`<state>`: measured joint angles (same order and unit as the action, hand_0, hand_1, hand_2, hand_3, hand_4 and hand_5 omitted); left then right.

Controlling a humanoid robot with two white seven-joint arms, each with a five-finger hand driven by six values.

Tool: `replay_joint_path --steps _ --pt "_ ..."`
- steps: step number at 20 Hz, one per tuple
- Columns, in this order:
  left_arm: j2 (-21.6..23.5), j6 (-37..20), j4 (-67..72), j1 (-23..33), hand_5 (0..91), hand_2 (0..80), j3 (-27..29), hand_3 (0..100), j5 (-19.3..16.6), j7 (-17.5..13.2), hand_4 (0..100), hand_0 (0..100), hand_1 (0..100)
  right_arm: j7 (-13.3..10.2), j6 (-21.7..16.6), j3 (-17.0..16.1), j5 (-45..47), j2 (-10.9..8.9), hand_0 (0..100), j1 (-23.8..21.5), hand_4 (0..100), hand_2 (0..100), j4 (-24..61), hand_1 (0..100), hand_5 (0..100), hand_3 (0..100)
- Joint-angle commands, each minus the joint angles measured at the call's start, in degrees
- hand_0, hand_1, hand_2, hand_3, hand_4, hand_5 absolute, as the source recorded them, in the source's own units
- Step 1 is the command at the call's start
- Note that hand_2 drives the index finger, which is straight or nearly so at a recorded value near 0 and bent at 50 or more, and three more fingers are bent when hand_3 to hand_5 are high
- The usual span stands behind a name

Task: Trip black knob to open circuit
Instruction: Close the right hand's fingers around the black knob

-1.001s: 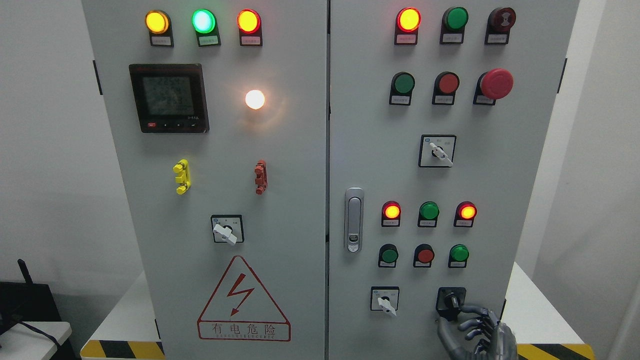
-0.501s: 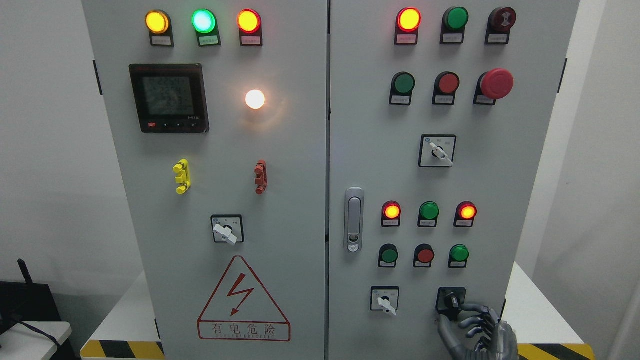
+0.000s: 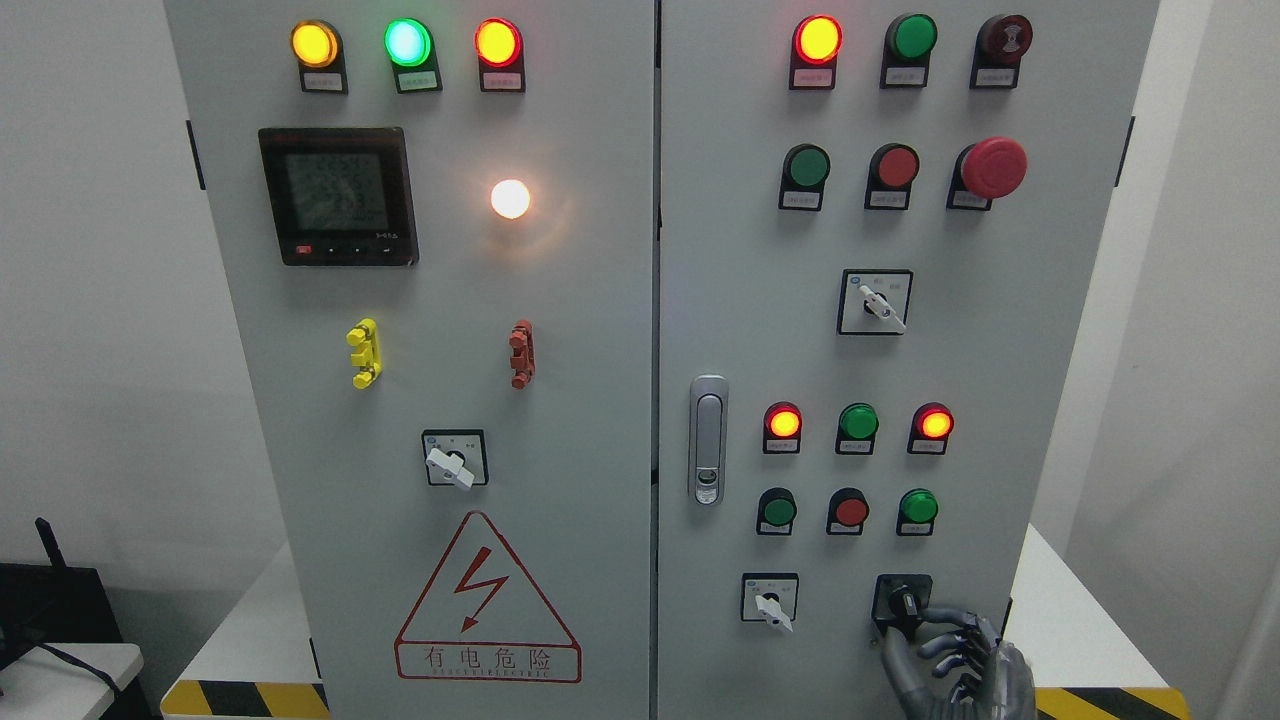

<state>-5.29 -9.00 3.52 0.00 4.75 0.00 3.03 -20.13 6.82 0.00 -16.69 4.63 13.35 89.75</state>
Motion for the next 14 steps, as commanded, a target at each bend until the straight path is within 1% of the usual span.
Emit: replay_joint_path --steps 1,14 --pt "0.02 0.04 0.0 -0.44 0.0 0.0 0.0 0 -1.85 0.04 0 12 39 0.0 0.03 -0.79 -0.01 0.12 30 0.01 83 45 -0.72 81 96 74" --pt "0.02 0.04 0.0 -0.44 0.0 0.0 0.0 0 -1.93 0.04 0 12 39 0.0 0.03 -0.7 -0.8 0.21 31 0.8 85 49 -0.98 81 97 77"
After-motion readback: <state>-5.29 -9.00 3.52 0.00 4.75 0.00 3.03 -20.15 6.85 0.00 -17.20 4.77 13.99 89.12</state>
